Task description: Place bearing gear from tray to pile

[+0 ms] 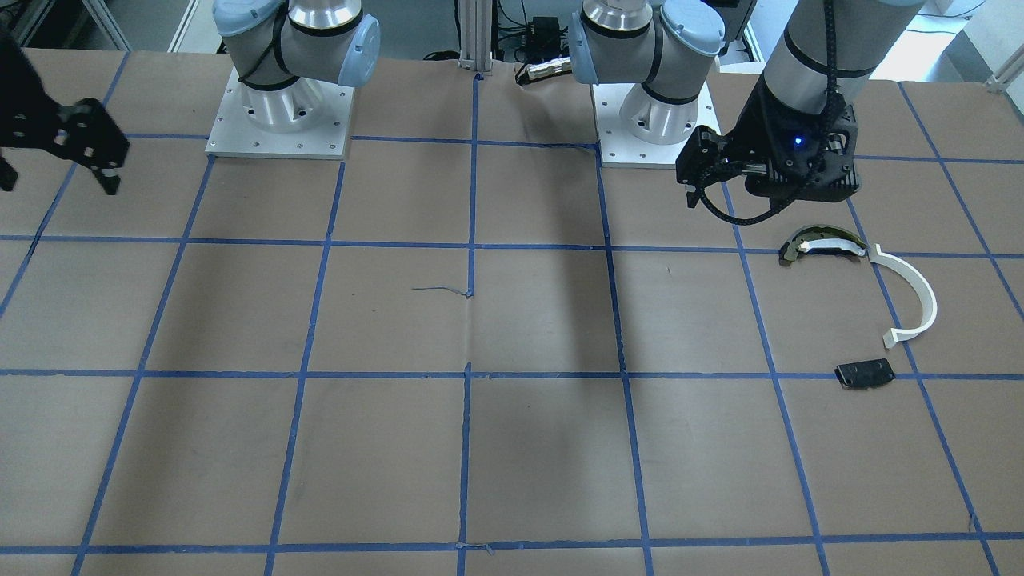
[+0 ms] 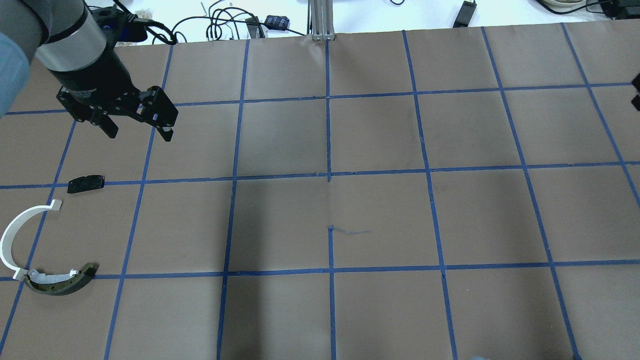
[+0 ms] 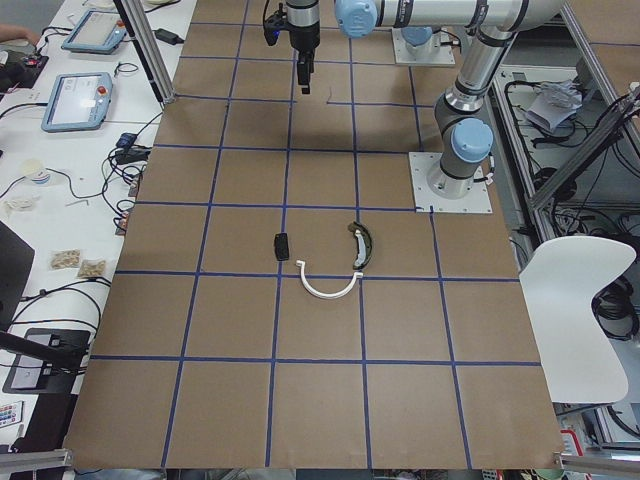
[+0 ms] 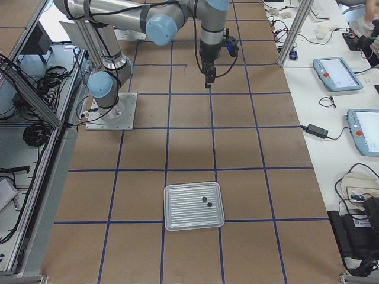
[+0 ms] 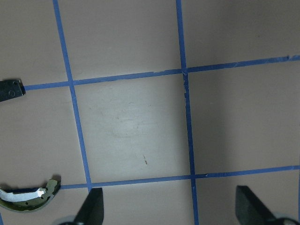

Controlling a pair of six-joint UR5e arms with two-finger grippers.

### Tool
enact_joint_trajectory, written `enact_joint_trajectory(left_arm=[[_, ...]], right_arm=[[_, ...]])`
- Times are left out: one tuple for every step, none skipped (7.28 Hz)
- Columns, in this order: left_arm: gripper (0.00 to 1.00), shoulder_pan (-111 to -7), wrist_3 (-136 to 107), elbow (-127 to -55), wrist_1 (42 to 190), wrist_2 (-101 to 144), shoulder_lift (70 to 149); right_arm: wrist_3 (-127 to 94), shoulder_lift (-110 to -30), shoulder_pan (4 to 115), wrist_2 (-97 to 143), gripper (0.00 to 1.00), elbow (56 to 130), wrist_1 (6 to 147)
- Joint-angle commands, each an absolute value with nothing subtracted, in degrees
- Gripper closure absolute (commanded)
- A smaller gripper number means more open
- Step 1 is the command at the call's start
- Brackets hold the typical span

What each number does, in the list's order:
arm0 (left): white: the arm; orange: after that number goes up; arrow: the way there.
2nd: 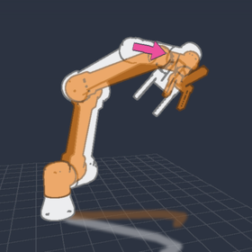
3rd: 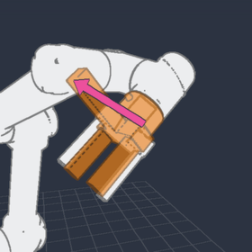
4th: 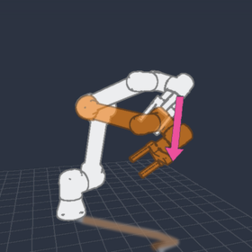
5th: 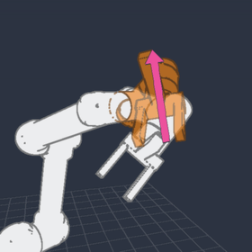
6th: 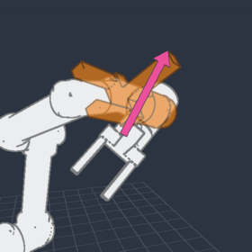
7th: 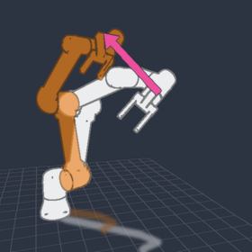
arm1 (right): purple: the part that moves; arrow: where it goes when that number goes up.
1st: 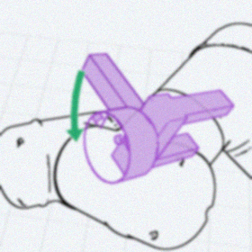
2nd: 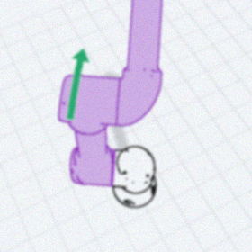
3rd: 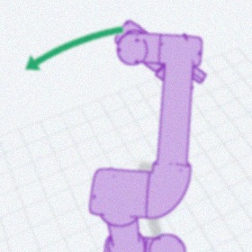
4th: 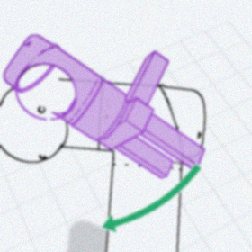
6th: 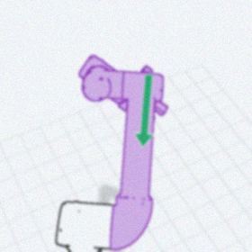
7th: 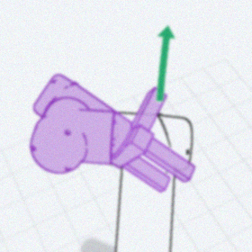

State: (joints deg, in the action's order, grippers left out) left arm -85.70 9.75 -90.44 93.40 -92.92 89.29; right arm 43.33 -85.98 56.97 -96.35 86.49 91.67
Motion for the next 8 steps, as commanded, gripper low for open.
enact_joint_trajectory(left_arm=[[0.00,-85.69,9.76,-90.44,93.08,-92.99,89.21],[0.00,-85.69,9.76,-90.44,92.90,-92.90,89.30],[0.00,-85.69,9.76,-90.44,92.99,-92.99,89.30],[0.00,-85.69,9.76,-90.44,93.08,-92.99,89.30],[0.00,-85.69,9.76,-90.44,92.90,-92.99,89.38],[0.00,-85.69,9.76,-90.44,92.90,-93.08,89.21],[0.00,-85.69,9.76,-90.44,92.99,-93.08,89.21],[0.00,-85.69,9.76,-90.44,92.99,-92.99,89.30]], right_arm=[[67.14,-73.63,42.25,-95.37,0.11,86.49,106.62],[75.85,-67.30,38.88,-93.10,0.11,85.96,112.53],[87.34,-63.32,37.63,-90.73,0.10,86.57,118.24],[92.06,-60.06,36.83,-88.70,0.10,86.49,122.22],[92.28,-58.12,35.09,-88.59,0.10,86.57,122.17],[92.37,-56.27,34.29,-88.77,0.11,86.75,121.73],[92.46,-55.29,33.84,-88.60,0.11,86.75,121.73],[92.55,-55.28,33.84,-89.46,0.11,86.84,121.55]])
